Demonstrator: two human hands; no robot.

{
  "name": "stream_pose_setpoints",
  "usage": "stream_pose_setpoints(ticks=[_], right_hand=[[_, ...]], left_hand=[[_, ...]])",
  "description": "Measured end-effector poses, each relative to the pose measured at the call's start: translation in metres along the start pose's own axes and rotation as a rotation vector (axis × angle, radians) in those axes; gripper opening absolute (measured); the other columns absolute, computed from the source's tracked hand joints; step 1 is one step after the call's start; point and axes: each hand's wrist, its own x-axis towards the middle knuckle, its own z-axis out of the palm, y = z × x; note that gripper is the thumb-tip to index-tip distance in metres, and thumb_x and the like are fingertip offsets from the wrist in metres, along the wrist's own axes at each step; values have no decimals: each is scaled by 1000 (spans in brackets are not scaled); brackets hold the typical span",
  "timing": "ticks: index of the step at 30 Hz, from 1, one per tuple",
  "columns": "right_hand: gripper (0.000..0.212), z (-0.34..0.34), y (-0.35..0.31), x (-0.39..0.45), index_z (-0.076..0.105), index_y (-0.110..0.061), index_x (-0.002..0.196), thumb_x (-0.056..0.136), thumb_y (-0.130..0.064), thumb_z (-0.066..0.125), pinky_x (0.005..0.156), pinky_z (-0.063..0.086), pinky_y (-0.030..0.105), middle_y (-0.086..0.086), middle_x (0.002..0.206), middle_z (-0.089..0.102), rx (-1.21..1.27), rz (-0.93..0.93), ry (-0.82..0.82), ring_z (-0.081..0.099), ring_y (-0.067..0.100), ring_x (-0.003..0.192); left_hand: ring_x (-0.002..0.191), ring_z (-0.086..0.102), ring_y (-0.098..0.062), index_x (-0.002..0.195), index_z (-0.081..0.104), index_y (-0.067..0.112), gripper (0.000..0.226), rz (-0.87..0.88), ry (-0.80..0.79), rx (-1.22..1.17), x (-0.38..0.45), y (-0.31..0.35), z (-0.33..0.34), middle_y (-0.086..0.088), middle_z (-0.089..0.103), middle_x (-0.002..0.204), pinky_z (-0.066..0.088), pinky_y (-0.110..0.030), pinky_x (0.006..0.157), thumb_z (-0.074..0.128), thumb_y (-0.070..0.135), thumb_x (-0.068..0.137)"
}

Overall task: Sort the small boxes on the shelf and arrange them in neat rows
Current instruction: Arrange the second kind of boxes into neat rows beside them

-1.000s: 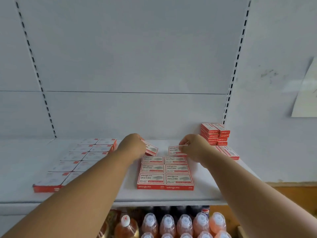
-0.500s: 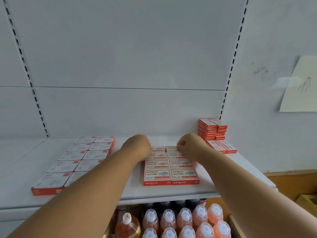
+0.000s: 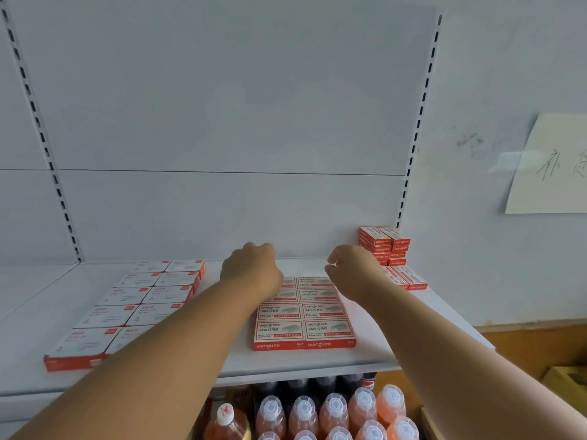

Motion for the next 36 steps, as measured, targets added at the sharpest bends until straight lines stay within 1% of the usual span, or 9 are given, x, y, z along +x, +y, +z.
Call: stream_pose_setpoints(ticks=[7,10,15,20,24,28,30,32,36], right_hand=[[14,-40,51,2,66,-16,96,88,-19,55,67,39,23,2,102,67,-35,39,31,57,23,87],[20,-56,81,4,68,-23,103,84,-22,62,72,40,24,0,110,66,-64,66,12,60,23,100],[34,-71,125,8,64,-23,116,83,-32,68,76,43,23,2,115,63,-117,76,-152,60,20,102],[46,-75,147,14,57,-21,124,84,-39,70,78,42,25,1,116,62,-51,31,-258,58,20,104],[43,-83,154,18,58,-16,125,87,-34,68,81,49,27,4,119,63,-38,-43,-308,60,22,105],[32,-82,162,23,63,-14,116,86,-20,69,49,38,18,-5,80,57,102,-82,-332,57,15,71],[27,-79,166,26,64,-20,104,80,-18,74,45,34,18,-8,72,55,194,-73,-328,53,11,60],[25,-75,171,29,64,-24,92,74,-14,78,47,37,20,-5,77,63,279,-73,-323,58,16,66],[39,-69,171,32,53,-25,108,76,-9,69,56,49,29,0,87,67,418,-59,-223,65,23,74]], left_hand=[[90,57,-20,101,63,23,16,159,-7,-126,2,61,-8,3,59,102,51,-33,77,52,25,90],[94,59,-20,99,65,25,15,207,-84,-156,5,99,-1,3,64,104,50,-31,79,53,25,90],[97,63,-24,102,69,19,22,237,-224,-82,16,157,20,-3,69,107,48,-28,77,55,31,90],[103,62,-26,121,64,18,46,149,-362,90,32,189,42,-7,66,117,48,-31,85,50,51,92],[97,64,-22,118,67,24,55,79,-397,52,33,200,49,-3,68,111,52,-33,90,56,65,83],[93,67,-21,107,71,21,40,-2,-375,-39,25,206,51,-3,71,104,55,-31,83,66,52,82],[91,68,-24,91,67,12,30,-51,-321,-111,19,207,49,-10,70,96,48,-25,64,69,40,82],[87,68,-24,77,55,14,23,-108,-250,-188,13,205,46,-10,68,87,39,-23,53,72,30,83],[73,70,-19,104,51,20,28,-195,-199,-563,4,204,44,-3,66,90,54,-33,61,70,11,86]])
